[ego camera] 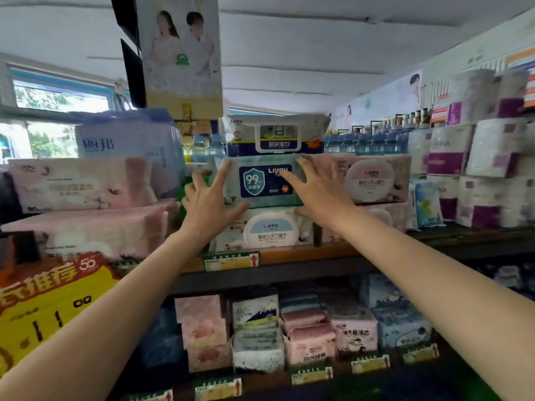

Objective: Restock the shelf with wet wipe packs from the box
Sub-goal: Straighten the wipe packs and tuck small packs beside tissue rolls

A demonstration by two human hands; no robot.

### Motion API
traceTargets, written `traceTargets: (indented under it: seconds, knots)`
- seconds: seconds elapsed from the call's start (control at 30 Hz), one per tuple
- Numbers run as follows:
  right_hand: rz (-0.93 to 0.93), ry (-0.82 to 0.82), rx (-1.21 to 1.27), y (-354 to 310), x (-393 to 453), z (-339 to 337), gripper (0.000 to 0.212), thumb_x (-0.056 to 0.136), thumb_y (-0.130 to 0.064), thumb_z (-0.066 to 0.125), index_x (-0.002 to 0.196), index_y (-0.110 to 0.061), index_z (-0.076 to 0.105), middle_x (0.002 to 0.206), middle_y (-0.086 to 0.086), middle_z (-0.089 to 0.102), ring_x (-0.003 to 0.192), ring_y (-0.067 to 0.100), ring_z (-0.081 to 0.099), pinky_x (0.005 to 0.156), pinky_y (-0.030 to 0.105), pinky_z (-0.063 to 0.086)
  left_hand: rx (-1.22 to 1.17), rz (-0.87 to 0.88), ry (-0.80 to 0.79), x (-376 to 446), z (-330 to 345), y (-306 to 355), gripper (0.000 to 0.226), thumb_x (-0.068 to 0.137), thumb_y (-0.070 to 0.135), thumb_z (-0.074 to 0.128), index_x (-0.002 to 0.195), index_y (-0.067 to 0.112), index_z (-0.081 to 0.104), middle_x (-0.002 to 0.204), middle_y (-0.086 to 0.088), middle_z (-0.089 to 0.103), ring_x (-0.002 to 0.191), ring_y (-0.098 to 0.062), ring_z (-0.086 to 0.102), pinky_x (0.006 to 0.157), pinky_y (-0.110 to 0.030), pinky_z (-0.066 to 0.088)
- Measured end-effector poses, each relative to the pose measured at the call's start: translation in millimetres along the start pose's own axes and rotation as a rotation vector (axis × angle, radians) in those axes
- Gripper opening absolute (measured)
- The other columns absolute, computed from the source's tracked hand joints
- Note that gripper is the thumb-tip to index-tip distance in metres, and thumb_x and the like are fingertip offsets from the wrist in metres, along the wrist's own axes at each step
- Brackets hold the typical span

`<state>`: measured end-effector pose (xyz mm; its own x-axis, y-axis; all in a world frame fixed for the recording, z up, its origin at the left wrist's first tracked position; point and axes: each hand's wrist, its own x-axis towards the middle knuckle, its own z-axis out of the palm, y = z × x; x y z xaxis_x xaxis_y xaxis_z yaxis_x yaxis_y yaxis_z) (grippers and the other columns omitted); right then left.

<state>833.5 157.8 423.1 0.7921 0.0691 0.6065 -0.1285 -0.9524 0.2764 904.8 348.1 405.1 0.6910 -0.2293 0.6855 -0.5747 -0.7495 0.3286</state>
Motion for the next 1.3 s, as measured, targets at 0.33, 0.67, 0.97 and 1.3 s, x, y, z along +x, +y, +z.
traceTargets:
  seconds: [0.33, 0.67, 0.97, 1.3]
  knots:
    - [0.215, 0.17, 0.382, 55, 64, -44, 0.05, 0.091, -0.021, 0.052, 0.138, -0.019, 0.034, 0.13, 0.019, 0.044, 0.101, 0.028, 0.054, 0.083, 0.029, 0.046, -0.243, 0.024, 0.078, 104, -30, 30, 0.078, 0.087, 0.015, 0.057, 0.147, 0.033, 0.011, 0.145, -0.023, 0.024, 0.132, -0.038, 0.029, 0.106, -0.047, 0.03]
    - [0.352, -0.236, 0.738, 129, 168, 1, 0.105, 0.08, -0.015, 0.071, 0.148, -0.028, -0.008, 0.145, 0.018, 0.035, 0.124, 0.034, 0.044, 0.104, 0.043, 0.038, -0.108, -0.103, -0.312, 201, -8, 8, 0.112, 0.081, 0.02, 0.07, 0.144, 0.02, -0.023, 0.156, -0.018, 0.01, 0.141, -0.036, 0.02, 0.117, -0.048, 0.018]
    - [0.338, -0.131, 1.012, 148, 208, 40, 0.059, 0.091, -0.019, 0.055, 0.143, -0.021, 0.028, 0.137, 0.014, 0.044, 0.107, 0.029, 0.053, 0.083, 0.04, 0.049, -0.356, -0.204, -0.381, 221, 19, -4, 0.105, 0.086, 0.02, 0.064, 0.144, 0.021, -0.024, 0.156, -0.016, 0.01, 0.142, -0.031, 0.02, 0.114, -0.041, 0.021]
    - [0.406, 0.113, 0.751, 143, 218, 9, 0.019, 0.089, -0.019, 0.06, 0.102, -0.007, 0.068, 0.105, 0.014, 0.067, 0.08, 0.027, 0.064, 0.066, 0.03, 0.055, -0.402, -0.179, -0.128, 229, 19, -5, 0.072, 0.093, 0.029, 0.053, 0.149, 0.025, 0.008, 0.153, -0.015, 0.023, 0.133, -0.035, 0.035, 0.109, -0.049, 0.033]
